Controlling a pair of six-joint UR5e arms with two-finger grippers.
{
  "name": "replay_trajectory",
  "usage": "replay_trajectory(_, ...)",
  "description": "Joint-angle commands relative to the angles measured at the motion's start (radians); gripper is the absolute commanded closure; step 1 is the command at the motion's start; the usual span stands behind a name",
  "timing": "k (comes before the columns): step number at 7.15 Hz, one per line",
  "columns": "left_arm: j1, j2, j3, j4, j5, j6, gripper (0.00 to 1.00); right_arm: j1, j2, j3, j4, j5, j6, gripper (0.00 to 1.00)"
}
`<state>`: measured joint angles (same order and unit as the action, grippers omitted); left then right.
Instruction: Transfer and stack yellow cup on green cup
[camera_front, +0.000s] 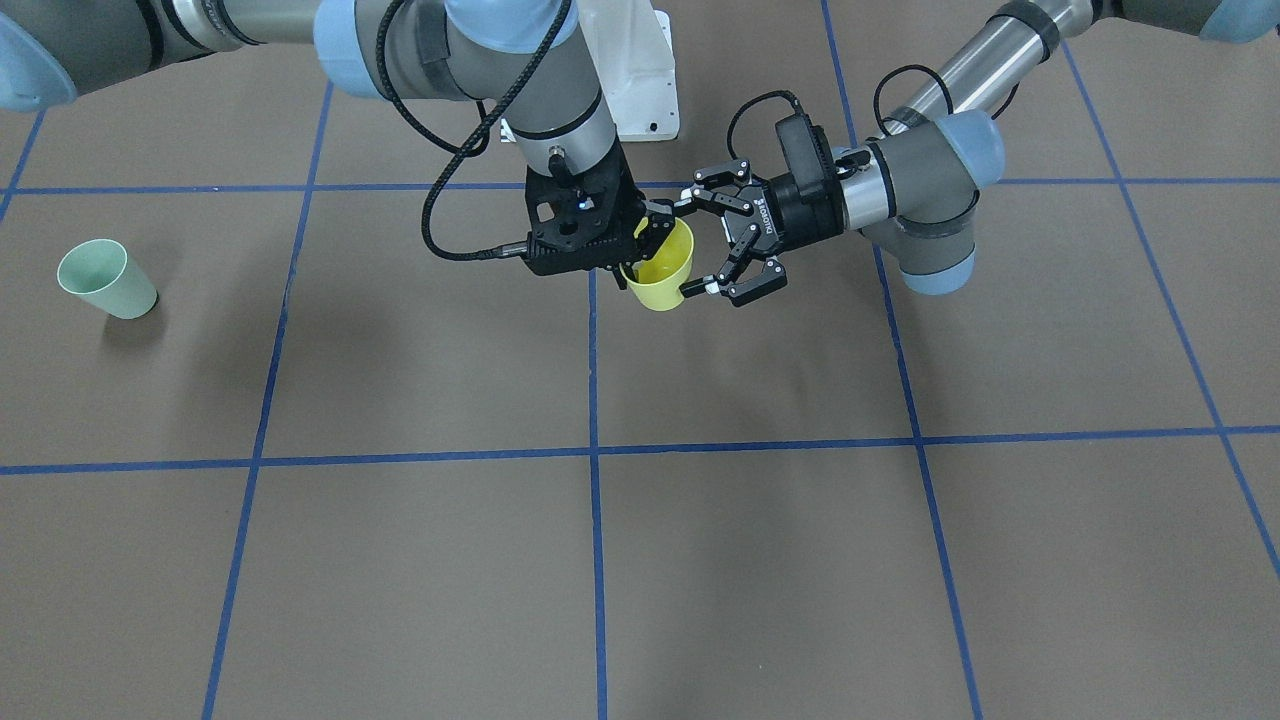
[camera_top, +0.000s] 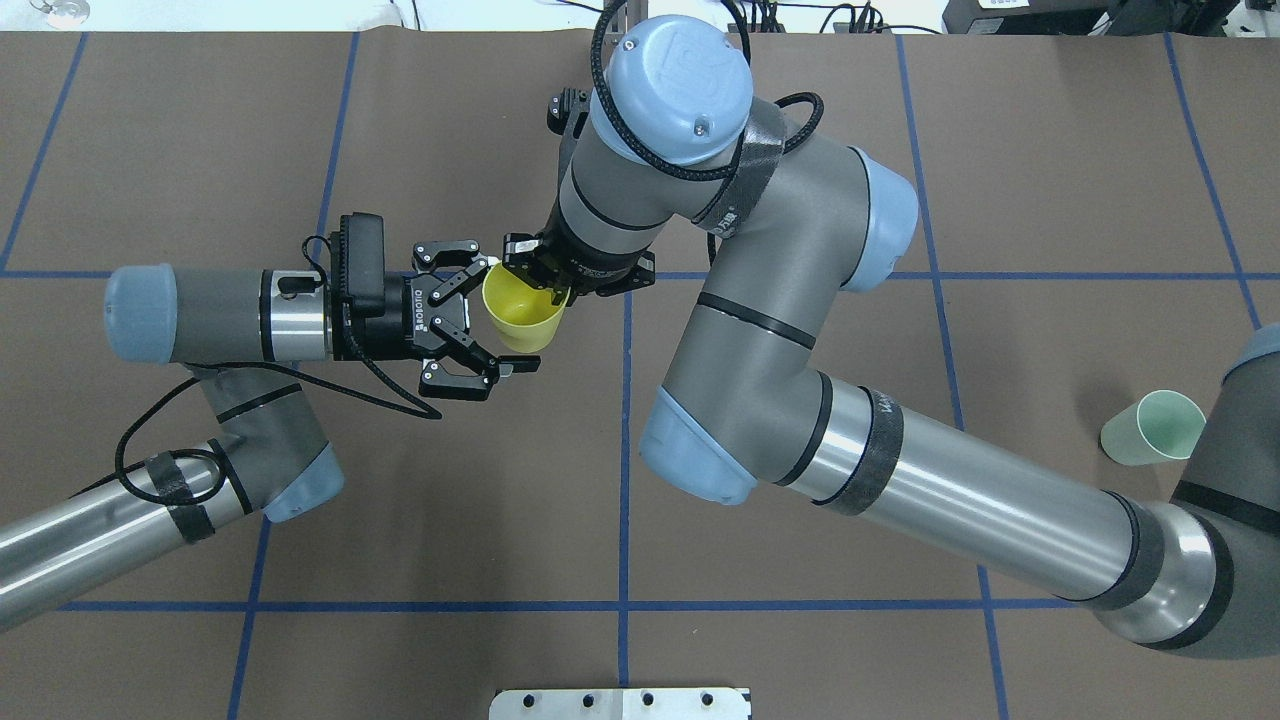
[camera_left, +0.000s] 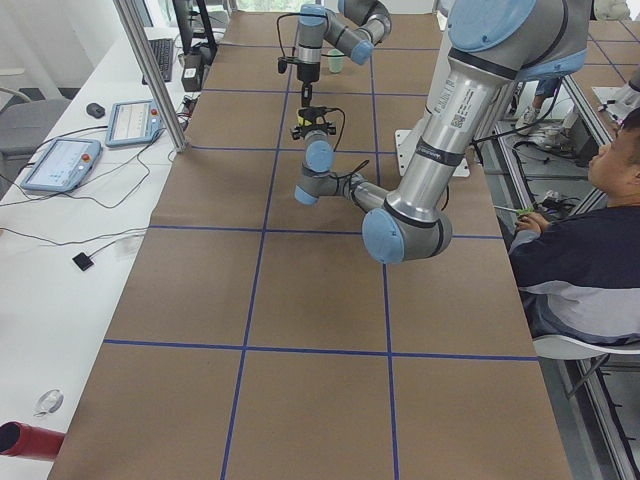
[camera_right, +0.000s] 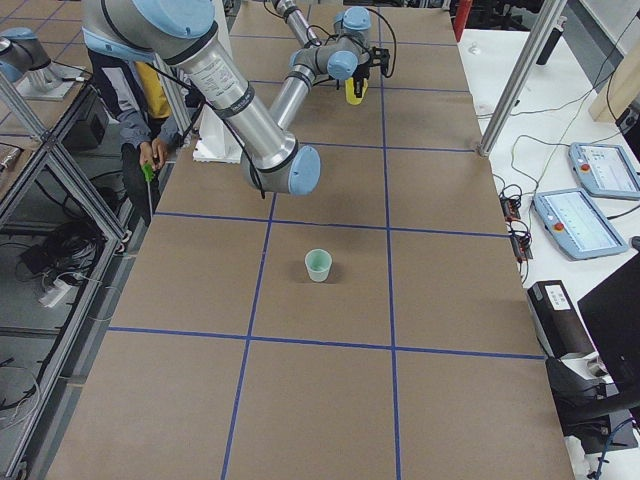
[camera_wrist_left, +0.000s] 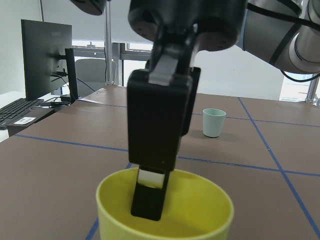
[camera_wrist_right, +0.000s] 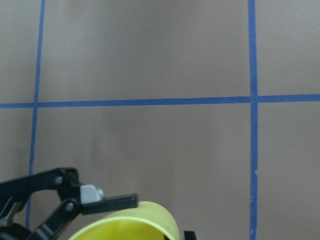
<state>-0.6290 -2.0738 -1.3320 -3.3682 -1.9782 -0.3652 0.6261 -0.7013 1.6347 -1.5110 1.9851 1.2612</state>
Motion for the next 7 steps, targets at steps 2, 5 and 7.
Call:
replay_trajectory(2, -0.003, 0.001, 0.000, 0.013, 0.065, -0.006, 0.00, 0.125, -0.110, 0.065, -0.003, 0.012, -0.006, 1.00)
replay_trajectory(5, -0.053, 0.012, -0.004, 0.123, 0.090, -0.008, 0.00, 0.291, -0.197, 0.067, -0.005, 0.078, -0.082, 1.00)
replay_trajectory(7, -0.157, 0.027, -0.009, 0.275, 0.082, -0.005, 0.00, 0.352, -0.285, 0.086, -0.005, 0.089, -0.191, 1.00)
